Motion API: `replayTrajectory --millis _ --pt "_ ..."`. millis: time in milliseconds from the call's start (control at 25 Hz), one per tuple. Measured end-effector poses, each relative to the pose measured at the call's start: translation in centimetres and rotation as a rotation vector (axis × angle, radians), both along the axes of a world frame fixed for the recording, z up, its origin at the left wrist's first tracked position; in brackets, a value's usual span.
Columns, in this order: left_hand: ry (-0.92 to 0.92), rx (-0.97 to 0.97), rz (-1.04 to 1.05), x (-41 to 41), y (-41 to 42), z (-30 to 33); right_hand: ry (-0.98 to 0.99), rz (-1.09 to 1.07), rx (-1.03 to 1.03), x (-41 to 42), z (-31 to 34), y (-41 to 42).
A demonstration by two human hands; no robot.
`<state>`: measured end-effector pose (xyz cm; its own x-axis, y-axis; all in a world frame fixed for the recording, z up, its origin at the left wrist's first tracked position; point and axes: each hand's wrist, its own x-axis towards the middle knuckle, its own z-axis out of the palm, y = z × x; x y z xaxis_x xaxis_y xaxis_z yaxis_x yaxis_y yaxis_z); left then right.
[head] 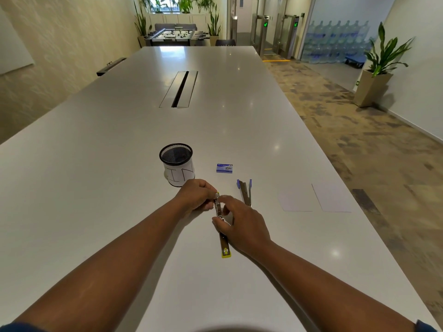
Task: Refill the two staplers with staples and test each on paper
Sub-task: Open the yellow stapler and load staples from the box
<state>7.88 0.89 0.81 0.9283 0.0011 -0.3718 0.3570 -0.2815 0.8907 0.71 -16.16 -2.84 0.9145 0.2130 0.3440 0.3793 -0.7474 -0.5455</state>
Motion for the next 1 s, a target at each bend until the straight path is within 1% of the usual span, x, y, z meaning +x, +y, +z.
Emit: replayTrajectory --millis 120,280,360,520,560,640,720,800,880,1000 --pt "-0.004 -0.055 0.022 -0.1 -0.1 -0.2 -0.038 0.023 -0.067 0.2 0.0 0.0" --pt "-0.025 -0.108 0.045 -0.5 -0.2 -0.5 -0.001 0.005 -0.096 0.4 -0.2 0.3" --pt "-0.06 -0.092 0.033 -0.7 -0.2 -0.7 0.008 -0.006 -0.094 0.5 -0.1 0.3" --pt "-0.176 0.031 -0.028 -1.2 0.0 -0.9 0.031 -0.005 -0.093 0.5 0.0 0.2" --pt "-0.196 0.038 -0.031 -1.3 0.0 -1.0 0.044 -0.015 -0.084 0.5 0.1 0.2" --pt "-0.203 -0.036 -0.009 -1.5 -0.2 -1.2 0.076 -0.027 -0.078 0.4 0.3 0.2" --pt "-0.205 -0.102 0.015 -1.6 -0.4 -1.5 0.099 -0.017 -0.115 0.2 0.6 0.2" --pt "-0.22 -0.104 0.026 -1.6 -0.5 -1.8 0.108 -0.011 -0.139 0.2 0.7 0.3" --pt "-0.25 -0.021 0.026 -1.5 -0.5 -1.9 0.11 -0.025 -0.125 0.2 0.9 0.2" --pt "-0.294 0.208 -0.002 -1.8 -0.6 -1.7 0.137 -0.03 -0.004 0.2 0.8 -0.1"
